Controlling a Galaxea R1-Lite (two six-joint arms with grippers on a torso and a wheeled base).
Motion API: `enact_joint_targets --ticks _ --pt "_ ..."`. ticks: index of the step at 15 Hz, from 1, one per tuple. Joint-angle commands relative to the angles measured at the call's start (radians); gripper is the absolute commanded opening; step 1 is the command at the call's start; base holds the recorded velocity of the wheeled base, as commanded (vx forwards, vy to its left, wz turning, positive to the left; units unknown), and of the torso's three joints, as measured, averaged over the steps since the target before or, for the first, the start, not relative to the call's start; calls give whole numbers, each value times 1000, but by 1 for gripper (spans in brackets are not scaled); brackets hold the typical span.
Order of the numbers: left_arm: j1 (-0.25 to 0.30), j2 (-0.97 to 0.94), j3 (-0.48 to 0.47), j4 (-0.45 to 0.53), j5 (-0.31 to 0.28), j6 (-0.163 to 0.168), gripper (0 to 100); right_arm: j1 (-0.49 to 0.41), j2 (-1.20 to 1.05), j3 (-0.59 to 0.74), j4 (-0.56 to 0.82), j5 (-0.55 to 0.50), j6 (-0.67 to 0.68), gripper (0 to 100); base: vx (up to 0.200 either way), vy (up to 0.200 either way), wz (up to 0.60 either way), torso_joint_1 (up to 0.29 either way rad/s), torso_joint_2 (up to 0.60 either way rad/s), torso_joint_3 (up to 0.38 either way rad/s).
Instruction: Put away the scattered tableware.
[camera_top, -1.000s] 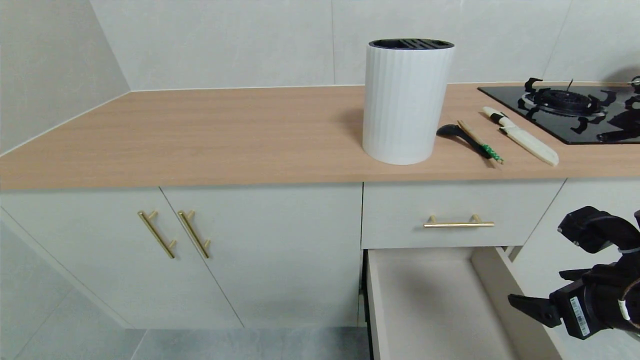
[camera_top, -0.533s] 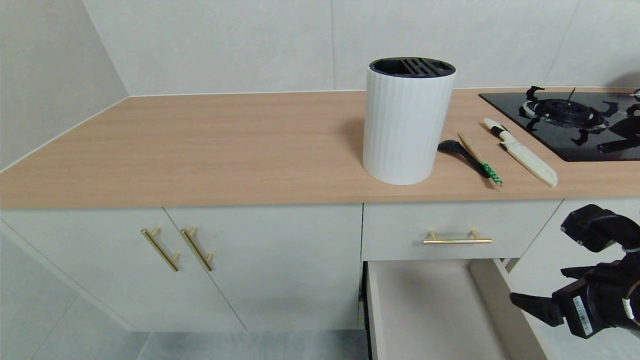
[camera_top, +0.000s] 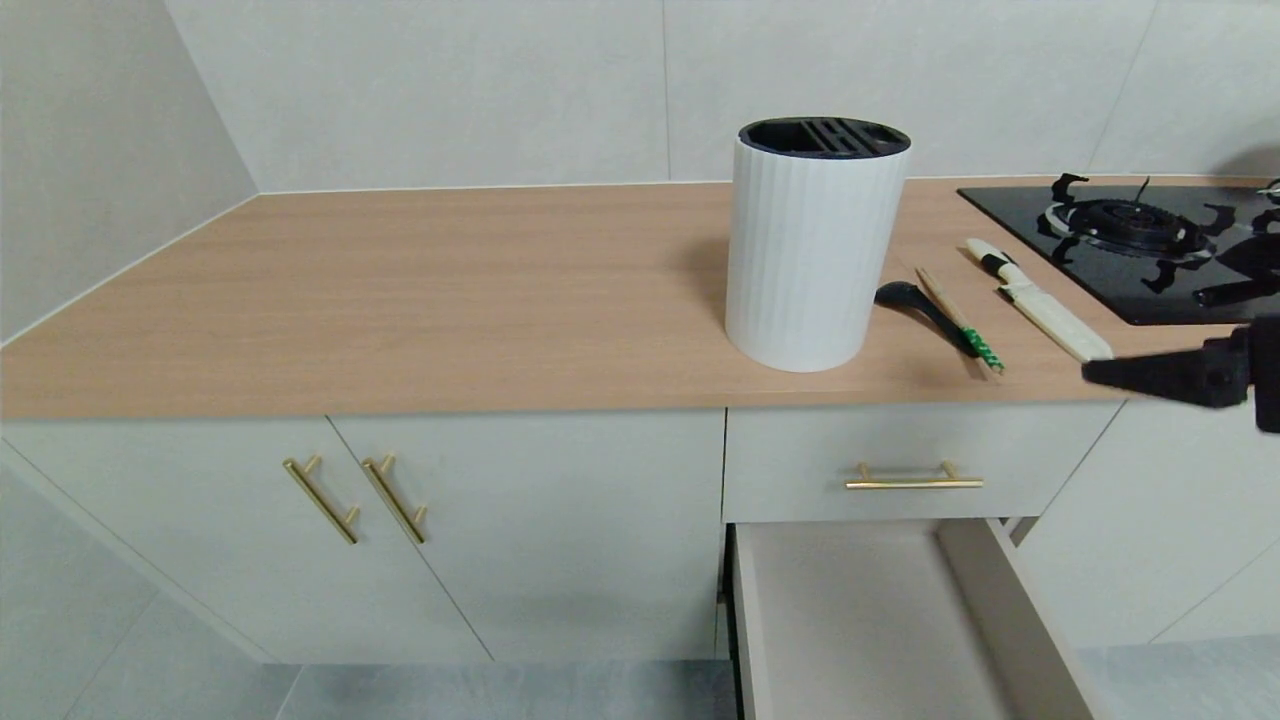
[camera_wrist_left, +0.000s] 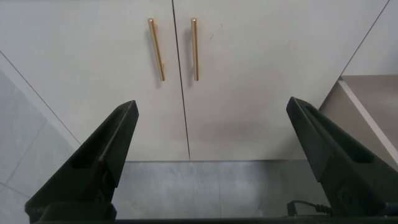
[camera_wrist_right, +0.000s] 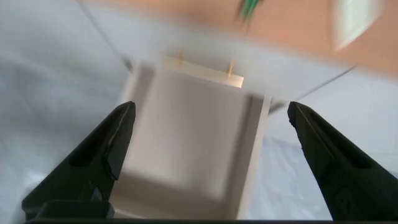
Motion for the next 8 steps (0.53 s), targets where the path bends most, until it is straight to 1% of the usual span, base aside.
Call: enact_joint_targets --ticks 1,3,4,5,6,8 --pt "0 0 0 0 -1 0 100 -50 235 -301 186 -21 155 100 0 0 0 0 0 0" --pt "0 0 0 0 0 0 100 -71 305 -272 160 -12 169 100 0 0 0 0 0 0" --pt "0 0 0 0 -1 2 100 -70 321 -261 148 -13 167 100 0 0 0 0 0 0" --pt "0 0 0 0 0 0 100 -59 362 -253 87 -19 166 100 0 0 0 0 0 0" --pt "0 0 0 0 0 0 100 -56 380 -250 62 -26 167 100 0 0 0 0 0 0" --pt "0 0 0 0 -1 0 100 -56 413 -252 44 -53 169 100 0 0 0 0 0 0"
